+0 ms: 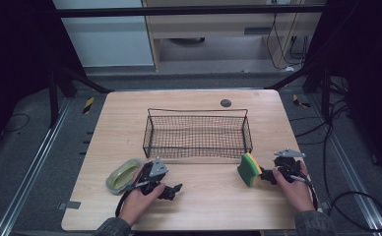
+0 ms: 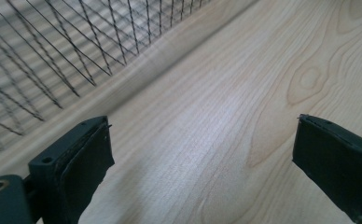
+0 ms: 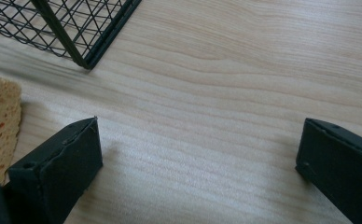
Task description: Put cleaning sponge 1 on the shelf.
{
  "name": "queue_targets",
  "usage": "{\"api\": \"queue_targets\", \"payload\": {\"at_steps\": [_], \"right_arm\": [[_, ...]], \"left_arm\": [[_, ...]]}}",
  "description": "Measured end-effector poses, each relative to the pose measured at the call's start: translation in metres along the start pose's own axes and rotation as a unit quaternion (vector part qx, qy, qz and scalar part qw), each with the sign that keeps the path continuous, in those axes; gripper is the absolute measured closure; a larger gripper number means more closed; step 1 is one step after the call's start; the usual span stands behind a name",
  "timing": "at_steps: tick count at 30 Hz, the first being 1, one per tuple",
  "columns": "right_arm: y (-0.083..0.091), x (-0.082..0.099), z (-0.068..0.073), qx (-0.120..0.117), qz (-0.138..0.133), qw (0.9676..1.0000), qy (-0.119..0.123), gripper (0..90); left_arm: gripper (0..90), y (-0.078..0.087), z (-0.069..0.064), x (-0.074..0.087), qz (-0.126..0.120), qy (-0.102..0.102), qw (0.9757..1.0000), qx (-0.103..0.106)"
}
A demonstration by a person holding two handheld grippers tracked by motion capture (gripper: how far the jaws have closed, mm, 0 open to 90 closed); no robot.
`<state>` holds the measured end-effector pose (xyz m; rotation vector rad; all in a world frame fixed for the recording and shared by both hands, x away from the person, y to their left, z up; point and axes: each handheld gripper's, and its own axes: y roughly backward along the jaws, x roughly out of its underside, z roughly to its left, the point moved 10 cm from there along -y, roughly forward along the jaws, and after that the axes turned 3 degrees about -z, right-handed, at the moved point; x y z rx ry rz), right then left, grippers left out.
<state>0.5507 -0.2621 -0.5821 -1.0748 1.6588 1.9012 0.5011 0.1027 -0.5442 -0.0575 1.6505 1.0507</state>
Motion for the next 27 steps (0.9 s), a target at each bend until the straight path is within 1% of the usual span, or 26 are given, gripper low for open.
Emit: {"api": "queue_targets", "payload": {"at_steps": [1,4,6,7,9,11,13,14,16,19,21,22,24,25,26,27], "right_arm": [[0.000,0.000,0.000,0.001,0.000,1.0000,-0.002,0.4],[0.000,0.000,0.000,0.001,-0.001,1.0000,0.001,0.4],[0.000,-0.001,0.000,0.001,-0.001,1.0000,-0.003,0.4],[0.000,-0.001,0.001,0.001,-0.001,1.0000,-0.004,0.4],[-0.001,-0.001,0.000,0.004,-0.001,1.0000,-0.004,0.4],[-0.001,-0.001,0.000,0.006,-0.002,1.0000,-0.006,0.4],[-0.001,-0.001,0.000,0.006,-0.001,1.0000,-0.007,0.4],[-0.001,-0.001,0.000,0.006,-0.001,1.0000,-0.006,0.4],[-0.001,-0.001,0.000,0.007,-0.001,1.0000,-0.006,0.4],[-0.002,-0.002,0.000,0.008,-0.001,0.9999,-0.008,0.4],[-0.004,-0.004,0.000,0.010,0.000,0.9999,-0.007,0.4],[-0.005,-0.005,0.001,0.008,-0.001,0.9999,-0.008,0.4],[-0.006,-0.006,0.001,0.009,-0.001,0.9999,-0.007,0.4],[-0.006,-0.006,0.001,0.009,-0.001,0.9999,-0.007,0.4],[-0.006,-0.006,0.001,0.009,-0.001,0.9999,-0.007,0.5],[-0.006,-0.006,0.001,0.010,-0.001,0.9999,-0.008,0.6]], "left_arm": [[4.0,0.005,0.002,-0.003,-0.007,-0.005,1.0000,-0.003],[4.4,0.020,0.010,-0.009,-0.010,-0.009,0.9999,-0.009],[7.6,0.030,0.014,-0.015,-0.012,-0.010,0.9998,-0.007],[10.0,0.035,0.017,-0.017,-0.007,-0.014,0.9998,-0.008],[9.7,0.045,0.023,-0.023,0.002,-0.027,0.9995,-0.015],[9.3,0.056,0.031,-0.028,0.013,-0.031,0.9993,-0.015],[8.8,0.067,0.042,-0.030,0.031,-0.039,0.9984,-0.026],[8.3,0.073,0.049,-0.031,0.044,-0.039,0.9977,-0.032],[6.4,0.080,0.058,-0.031,0.056,-0.031,0.9973,-0.036],[5.6,0.091,0.072,-0.030,0.078,-0.016,0.9955,-0.051],[5.8,0.098,0.076,-0.030,0.094,-0.009,0.9944,-0.048],[5.9,0.102,0.080,-0.030,0.105,-0.010,0.9928,-0.056],[6.2,0.112,0.089,-0.029,0.123,-0.016,0.9889,-0.081],[6.9,0.116,0.093,-0.028,0.129,-0.016,0.9875,-0.089],[7.9,0.120,0.096,-0.027,0.135,-0.012,0.9864,-0.092],[8.3,0.123,0.098,-0.026,0.141,-0.003,0.9859,-0.091]]}}
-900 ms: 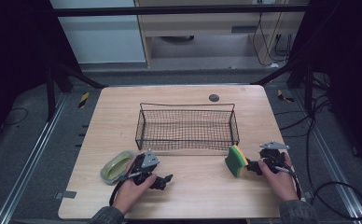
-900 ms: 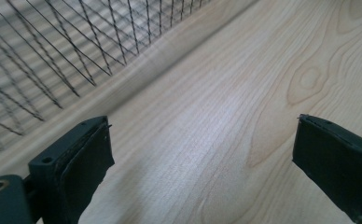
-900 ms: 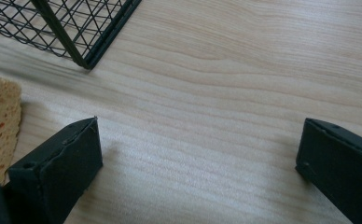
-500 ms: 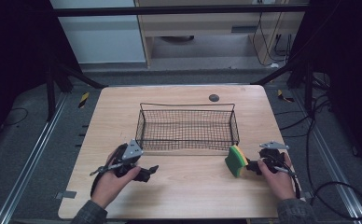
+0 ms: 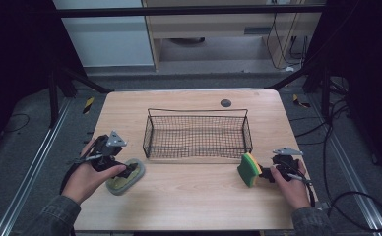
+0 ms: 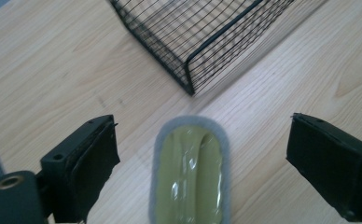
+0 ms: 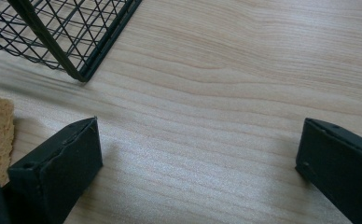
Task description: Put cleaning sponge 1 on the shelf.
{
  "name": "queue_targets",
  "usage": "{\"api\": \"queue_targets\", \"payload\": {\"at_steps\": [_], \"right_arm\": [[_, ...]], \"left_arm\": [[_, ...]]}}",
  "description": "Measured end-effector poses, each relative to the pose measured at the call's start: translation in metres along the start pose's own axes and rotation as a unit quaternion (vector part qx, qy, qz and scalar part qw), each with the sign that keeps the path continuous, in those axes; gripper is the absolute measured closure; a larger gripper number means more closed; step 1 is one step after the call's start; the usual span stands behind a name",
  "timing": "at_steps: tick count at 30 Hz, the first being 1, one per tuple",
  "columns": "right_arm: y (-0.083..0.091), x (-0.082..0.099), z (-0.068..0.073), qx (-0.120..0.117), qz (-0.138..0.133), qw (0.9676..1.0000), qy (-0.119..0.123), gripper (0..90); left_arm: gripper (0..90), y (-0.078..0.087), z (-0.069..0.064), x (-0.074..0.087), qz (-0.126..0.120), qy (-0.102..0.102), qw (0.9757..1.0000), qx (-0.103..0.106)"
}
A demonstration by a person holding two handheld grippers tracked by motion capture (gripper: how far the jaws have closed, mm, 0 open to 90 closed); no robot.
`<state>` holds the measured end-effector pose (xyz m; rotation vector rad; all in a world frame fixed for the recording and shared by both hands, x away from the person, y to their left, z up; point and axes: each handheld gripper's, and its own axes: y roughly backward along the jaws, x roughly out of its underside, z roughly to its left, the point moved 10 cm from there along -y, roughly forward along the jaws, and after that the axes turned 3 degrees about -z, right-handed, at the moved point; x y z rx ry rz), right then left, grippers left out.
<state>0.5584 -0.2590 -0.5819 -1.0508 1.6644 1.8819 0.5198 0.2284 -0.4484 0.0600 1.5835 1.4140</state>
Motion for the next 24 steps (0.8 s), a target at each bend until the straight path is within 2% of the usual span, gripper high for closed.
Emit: {"api": "queue_targets", "payload": {"at_steps": [2,4,5,6,7,12,14,18,20,24], "right_arm": [[0.000,0.000,0.000,0.001,-0.001,1.0000,-0.003,0.6],[0.000,0.000,0.000,0.003,0.000,1.0000,-0.003,0.7],[0.000,0.000,0.000,0.004,-0.001,1.0000,-0.002,0.6],[0.000,0.000,0.000,0.004,-0.001,1.0000,-0.003,0.6],[0.000,0.000,0.000,0.005,-0.001,1.0000,-0.004,0.6],[0.000,0.000,0.000,0.007,-0.001,1.0000,-0.006,0.7],[0.001,0.001,0.000,0.008,-0.001,1.0000,-0.004,0.7],[0.004,0.003,0.000,0.006,-0.001,1.0000,-0.006,0.9],[0.004,0.003,0.000,0.006,-0.001,1.0000,-0.006,0.9],[0.004,0.003,0.000,0.005,-0.001,1.0000,-0.007,0.8]], "left_arm": [[9.9,0.002,0.003,0.008,0.023,0.014,0.9996,0.011],[10.7,0.004,0.008,0.012,0.032,0.000,0.9995,-0.003],[11.1,0.005,0.009,0.015,0.036,-0.007,0.9993,-0.003],[10.6,0.004,0.009,0.017,0.039,-0.007,0.9992,0.005],[9.2,0.004,0.011,0.025,0.052,-0.006,0.9985,0.018],[8.8,-0.001,0.021,0.036,0.072,0.003,0.9972,0.022],[10.2,-0.002,0.024,0.035,0.070,0.011,0.9972,0.025],[14.0,-0.001,0.023,0.026,0.060,0.010,0.9980,0.015],[16.2,-0.001,0.019,0.021,0.060,0.009,0.9980,0.018],[19.2,-0.009,0.012,0.017,0.087,-0.009,0.9957,0.028]]}}
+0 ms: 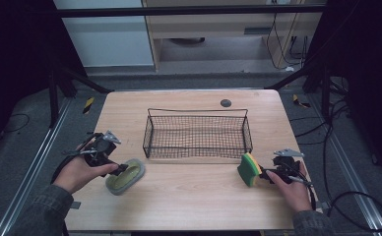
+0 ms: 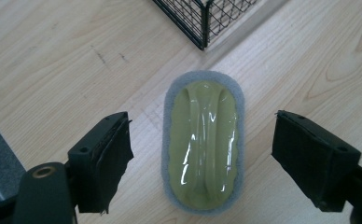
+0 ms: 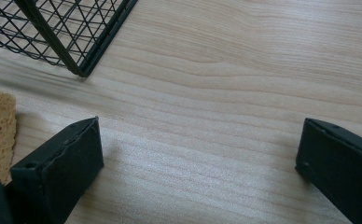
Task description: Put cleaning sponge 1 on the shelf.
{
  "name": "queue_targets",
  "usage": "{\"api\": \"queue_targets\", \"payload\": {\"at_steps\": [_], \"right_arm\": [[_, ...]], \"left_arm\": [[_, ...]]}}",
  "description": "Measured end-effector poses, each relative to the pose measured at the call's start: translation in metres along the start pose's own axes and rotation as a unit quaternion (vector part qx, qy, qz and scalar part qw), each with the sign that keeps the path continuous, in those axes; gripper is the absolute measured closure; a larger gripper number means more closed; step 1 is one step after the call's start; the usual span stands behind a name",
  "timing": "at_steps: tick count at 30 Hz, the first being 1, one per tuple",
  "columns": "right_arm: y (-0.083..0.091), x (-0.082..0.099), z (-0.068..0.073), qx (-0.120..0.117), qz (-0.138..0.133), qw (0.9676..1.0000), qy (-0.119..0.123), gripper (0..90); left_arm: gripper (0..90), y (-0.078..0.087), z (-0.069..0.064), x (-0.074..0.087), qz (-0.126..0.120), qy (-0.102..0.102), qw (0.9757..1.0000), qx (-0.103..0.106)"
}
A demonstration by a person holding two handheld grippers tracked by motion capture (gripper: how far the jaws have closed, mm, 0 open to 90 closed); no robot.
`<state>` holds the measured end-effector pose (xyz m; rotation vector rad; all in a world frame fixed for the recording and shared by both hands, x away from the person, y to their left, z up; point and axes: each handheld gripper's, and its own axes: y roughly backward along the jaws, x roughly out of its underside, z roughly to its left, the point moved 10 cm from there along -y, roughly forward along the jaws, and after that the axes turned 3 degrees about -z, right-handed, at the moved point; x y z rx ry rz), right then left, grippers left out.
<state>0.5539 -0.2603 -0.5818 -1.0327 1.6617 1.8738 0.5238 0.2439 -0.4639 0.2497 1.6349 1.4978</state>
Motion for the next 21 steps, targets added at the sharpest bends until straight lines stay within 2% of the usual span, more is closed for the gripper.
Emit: {"api": "queue_targets", "payload": {"at_steps": [6,10,14,15,19,21], "right_arm": [[0.000,0.000,0.000,-0.003,0.001,1.0000,0.000,0.8],[0.000,0.000,0.000,-0.005,0.000,1.0000,0.002,0.7],[0.000,0.000,-0.001,-0.003,0.002,1.0000,0.006,0.5],[0.000,0.000,-0.001,-0.004,0.002,1.0000,0.005,0.5],[0.000,0.000,-0.001,-0.004,0.001,1.0000,0.006,0.5],[0.000,0.000,-0.001,-0.004,0.001,1.0000,0.006,0.5]], "left_arm": [[24.2,-0.010,-0.001,-0.005,0.018,-0.013,0.9997,0.011],[24.7,-0.016,-0.003,0.001,0.036,-0.027,0.9990,0.007],[26.6,-0.025,-0.002,0.011,0.056,-0.025,0.9981,0.004],[29.2,-0.029,0.000,0.017,0.071,-0.024,0.9971,0.008],[33.3,-0.035,0.001,0.021,0.081,-0.026,0.9962,0.019],[34.3,-0.038,-0.001,0.022,0.086,-0.033,0.9953,0.027]]}}
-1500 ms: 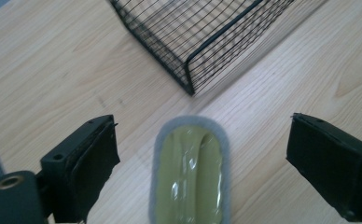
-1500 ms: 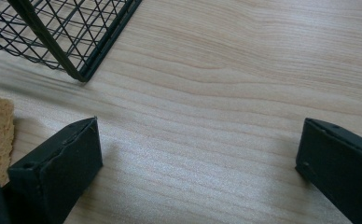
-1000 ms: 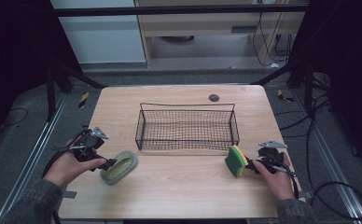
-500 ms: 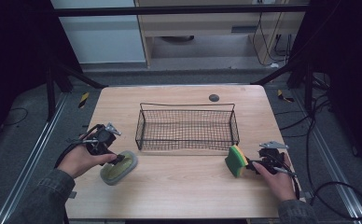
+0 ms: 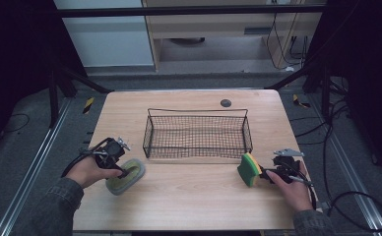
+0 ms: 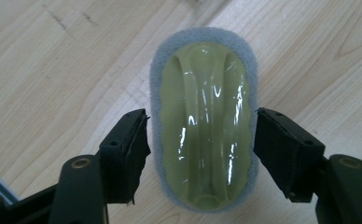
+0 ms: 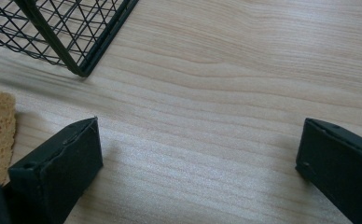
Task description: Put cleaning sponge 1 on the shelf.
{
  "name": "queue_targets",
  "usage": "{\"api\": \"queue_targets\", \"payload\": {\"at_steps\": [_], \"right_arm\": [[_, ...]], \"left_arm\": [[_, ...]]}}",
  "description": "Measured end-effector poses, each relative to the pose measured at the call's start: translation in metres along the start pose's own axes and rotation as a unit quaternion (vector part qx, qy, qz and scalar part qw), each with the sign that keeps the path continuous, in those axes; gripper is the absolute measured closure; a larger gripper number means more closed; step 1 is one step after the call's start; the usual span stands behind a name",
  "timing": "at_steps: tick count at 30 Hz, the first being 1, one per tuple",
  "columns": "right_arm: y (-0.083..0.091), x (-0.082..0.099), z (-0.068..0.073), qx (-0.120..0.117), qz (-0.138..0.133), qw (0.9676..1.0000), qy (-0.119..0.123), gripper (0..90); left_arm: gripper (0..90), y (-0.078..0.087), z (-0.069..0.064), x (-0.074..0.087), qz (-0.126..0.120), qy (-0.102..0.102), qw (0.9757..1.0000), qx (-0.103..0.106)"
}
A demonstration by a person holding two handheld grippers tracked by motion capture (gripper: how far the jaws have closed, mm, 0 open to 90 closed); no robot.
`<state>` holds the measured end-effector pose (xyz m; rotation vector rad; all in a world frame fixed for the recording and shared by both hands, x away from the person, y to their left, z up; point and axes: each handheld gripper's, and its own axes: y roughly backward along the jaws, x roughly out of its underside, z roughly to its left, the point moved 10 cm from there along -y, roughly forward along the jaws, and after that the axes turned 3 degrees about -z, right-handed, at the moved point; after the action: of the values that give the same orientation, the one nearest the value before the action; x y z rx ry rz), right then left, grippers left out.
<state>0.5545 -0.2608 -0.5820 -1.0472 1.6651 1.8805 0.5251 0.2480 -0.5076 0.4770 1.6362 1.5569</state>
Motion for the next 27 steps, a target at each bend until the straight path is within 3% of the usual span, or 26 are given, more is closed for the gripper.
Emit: {"api": "queue_targets", "payload": {"at_steps": [3,9,15,23,27], "right_arm": [[0.000,0.000,0.000,0.000,0.000,1.0000,0.000,0.5],[0.000,0.000,0.000,-0.001,0.000,1.0000,0.000,0.5],[0.000,0.000,0.000,-0.002,0.000,1.0000,0.001,0.5],[0.000,0.000,0.000,-0.002,0.000,1.0000,0.002,0.6],[0.000,0.000,0.000,-0.002,0.000,1.0000,0.001,0.6]], "left_arm": [[35.4,-0.004,0.000,0.000,0.006,-0.006,1.0000,0.002],[39.7,-0.011,0.005,0.003,0.013,0.004,0.9999,0.003],[47.5,-0.017,0.003,0.004,0.015,0.011,0.9997,0.019],[53.1,-0.023,0.002,0.005,0.021,0.012,0.9994,0.024],[63.1,-0.025,0.000,0.006,0.022,0.010,0.9991,0.035]]}}
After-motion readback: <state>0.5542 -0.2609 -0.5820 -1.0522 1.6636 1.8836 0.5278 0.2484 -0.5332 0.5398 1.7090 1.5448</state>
